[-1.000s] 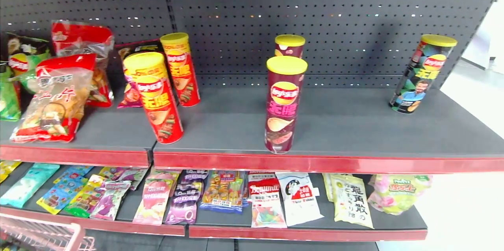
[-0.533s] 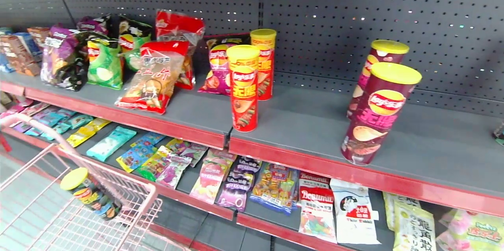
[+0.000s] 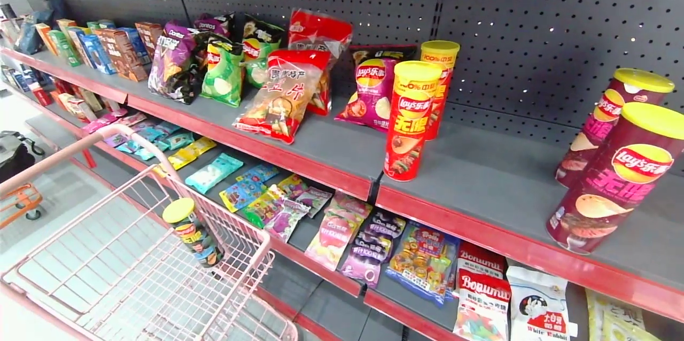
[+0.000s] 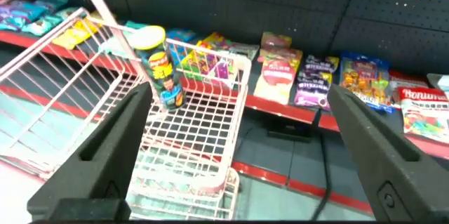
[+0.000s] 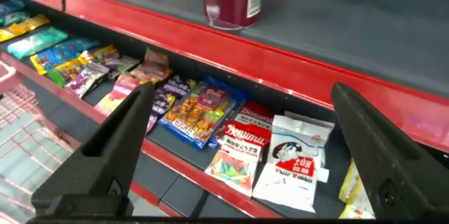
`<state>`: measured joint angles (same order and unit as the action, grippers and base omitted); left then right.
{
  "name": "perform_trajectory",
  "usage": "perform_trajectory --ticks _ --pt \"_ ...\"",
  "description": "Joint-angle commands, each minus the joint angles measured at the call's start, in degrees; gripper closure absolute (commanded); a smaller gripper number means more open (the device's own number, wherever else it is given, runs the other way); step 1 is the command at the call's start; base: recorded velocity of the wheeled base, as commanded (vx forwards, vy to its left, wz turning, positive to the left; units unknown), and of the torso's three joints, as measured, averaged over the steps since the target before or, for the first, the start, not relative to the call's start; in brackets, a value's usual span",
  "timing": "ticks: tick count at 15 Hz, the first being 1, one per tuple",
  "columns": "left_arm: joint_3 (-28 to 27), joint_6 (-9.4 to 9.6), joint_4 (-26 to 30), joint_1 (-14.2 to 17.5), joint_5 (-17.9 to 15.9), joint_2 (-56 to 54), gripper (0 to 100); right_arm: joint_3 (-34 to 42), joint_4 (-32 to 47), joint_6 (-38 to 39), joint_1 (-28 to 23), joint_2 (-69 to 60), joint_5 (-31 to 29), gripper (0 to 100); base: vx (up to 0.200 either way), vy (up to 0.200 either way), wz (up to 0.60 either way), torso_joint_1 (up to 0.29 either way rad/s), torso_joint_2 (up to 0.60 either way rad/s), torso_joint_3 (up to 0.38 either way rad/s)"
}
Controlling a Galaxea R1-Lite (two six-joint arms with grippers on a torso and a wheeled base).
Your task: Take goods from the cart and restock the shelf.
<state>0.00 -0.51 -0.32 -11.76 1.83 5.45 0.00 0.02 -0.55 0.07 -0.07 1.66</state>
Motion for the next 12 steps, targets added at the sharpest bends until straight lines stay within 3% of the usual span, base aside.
perform_trajectory --ticks 1,6,12 --pt "0.0 -0.02 0.05 -0.01 0.02 0.0 0 0.0 -0.02 0.02 0.01 0.07 0.01 0 0.0 0.0 0.0 -0.124 0.3 0.163" --pt "0.0 -0.02 0.05 -0.01 0.02 0.09 0 0.0 -0.02 0.02 0.01 0.07 -0.08 0 0.0 0.0 0.0 -0.144 0.38 0.227" --pt "0.0 -0.02 0.05 -0.01 0.02 0.09 0 0.0 -0.02 -0.07 0.01 0.07 -0.08 0 0.0 0.0 0.0 -0.186 0.52 0.335"
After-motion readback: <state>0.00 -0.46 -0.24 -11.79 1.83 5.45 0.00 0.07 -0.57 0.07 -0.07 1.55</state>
